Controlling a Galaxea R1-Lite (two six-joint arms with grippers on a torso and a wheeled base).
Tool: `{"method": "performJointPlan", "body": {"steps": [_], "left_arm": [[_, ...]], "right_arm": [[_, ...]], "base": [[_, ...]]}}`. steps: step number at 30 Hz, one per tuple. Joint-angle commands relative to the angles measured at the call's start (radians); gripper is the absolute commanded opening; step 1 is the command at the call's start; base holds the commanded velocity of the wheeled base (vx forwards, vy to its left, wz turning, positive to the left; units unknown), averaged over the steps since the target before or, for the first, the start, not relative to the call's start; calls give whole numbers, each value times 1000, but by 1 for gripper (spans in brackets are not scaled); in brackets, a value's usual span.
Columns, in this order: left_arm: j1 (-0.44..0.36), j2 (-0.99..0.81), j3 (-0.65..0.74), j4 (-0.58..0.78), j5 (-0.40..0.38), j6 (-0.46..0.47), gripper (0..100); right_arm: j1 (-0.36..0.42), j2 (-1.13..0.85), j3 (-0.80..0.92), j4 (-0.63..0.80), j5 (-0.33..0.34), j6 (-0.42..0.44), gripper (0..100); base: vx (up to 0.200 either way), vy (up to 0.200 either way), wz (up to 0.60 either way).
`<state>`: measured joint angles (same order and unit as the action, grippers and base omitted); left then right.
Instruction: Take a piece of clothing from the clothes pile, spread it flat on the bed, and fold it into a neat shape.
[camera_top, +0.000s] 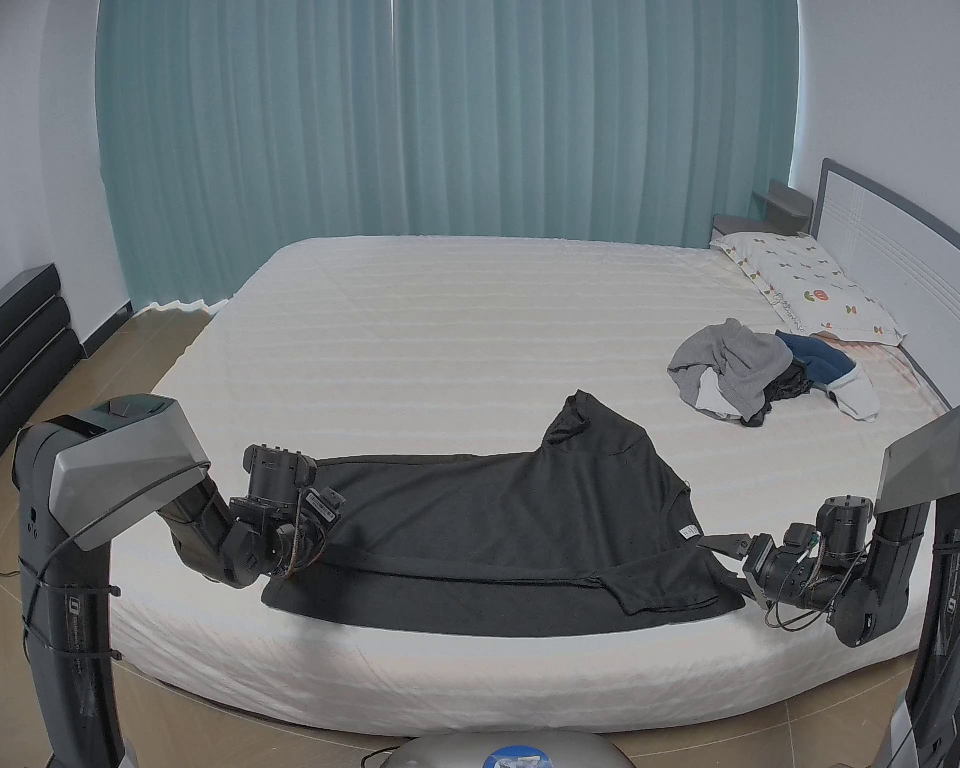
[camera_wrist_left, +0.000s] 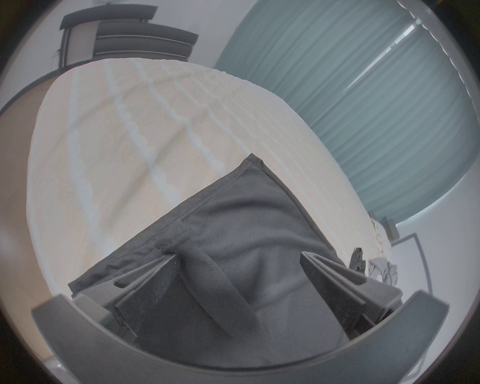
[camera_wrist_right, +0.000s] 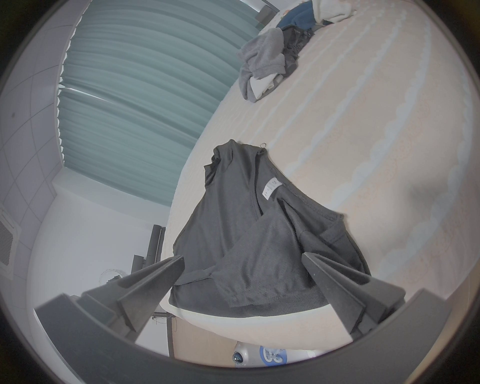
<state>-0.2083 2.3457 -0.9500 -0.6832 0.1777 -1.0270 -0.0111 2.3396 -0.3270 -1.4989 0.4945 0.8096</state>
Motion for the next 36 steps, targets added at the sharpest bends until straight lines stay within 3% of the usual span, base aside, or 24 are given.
{"method": "performJointPlan", "body": {"steps": [1,12,17,22,30,36], "left_arm": [[38,7,-30,-10,3,-10,100],[104,0,-39,-42,-18,-87,100],[112,-20,-4,-36,-58,-70,100],[122,-48,79,-42,-139,48,100],[113,-37,105,-33,-142,151,100],[96,-14,86,-36,-141,157,100]], "right_arm": [[0,27,17,-27,-1,0,100],[0,35,20,-41,-1,0,100],[-1,32,20,-43,1,2,100],[-1,20,22,-43,-1,5,100],[-7,-6,32,-53,-7,13,100],[-3,-6,34,-61,-11,13,100]], "base": [[0,0,0],[0,0,0],[0,0,0],[0,0,0],[0,0,0],[0,0,0]]}}
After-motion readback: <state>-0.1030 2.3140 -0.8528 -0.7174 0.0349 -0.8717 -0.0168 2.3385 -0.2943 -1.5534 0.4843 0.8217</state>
